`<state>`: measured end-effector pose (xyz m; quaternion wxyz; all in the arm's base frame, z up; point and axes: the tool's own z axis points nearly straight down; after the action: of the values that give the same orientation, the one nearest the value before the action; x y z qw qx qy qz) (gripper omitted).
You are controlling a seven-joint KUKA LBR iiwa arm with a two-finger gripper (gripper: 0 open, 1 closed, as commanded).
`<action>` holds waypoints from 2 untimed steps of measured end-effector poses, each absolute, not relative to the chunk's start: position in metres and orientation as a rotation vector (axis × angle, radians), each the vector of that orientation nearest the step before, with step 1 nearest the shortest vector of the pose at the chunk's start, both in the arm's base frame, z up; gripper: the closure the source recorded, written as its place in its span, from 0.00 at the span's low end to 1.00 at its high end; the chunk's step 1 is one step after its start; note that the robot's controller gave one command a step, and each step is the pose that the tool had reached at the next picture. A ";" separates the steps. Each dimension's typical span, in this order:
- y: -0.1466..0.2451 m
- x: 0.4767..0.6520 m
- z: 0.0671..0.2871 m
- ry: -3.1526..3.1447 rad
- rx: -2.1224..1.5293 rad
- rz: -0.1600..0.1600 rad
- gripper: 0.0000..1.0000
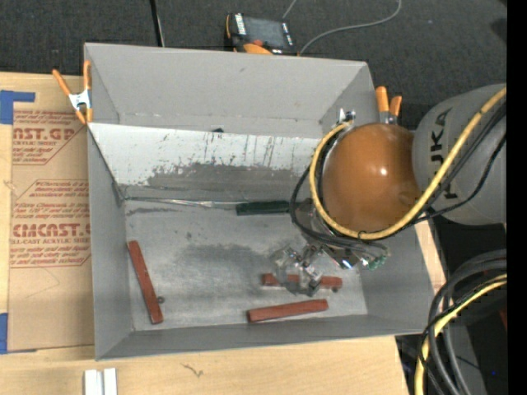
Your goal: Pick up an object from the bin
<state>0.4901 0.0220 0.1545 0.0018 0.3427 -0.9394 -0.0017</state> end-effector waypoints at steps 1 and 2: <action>0.021 0.492 0.156 -2.953 1.074 -0.003 0.00; -0.030 0.534 0.066 -2.955 1.061 -0.003 0.00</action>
Offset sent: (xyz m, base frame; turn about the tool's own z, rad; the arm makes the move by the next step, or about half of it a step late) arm 0.0000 0.0000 0.0000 0.0000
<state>0.5336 -0.0300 0.0657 0.0011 0.3379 -0.9412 -0.0010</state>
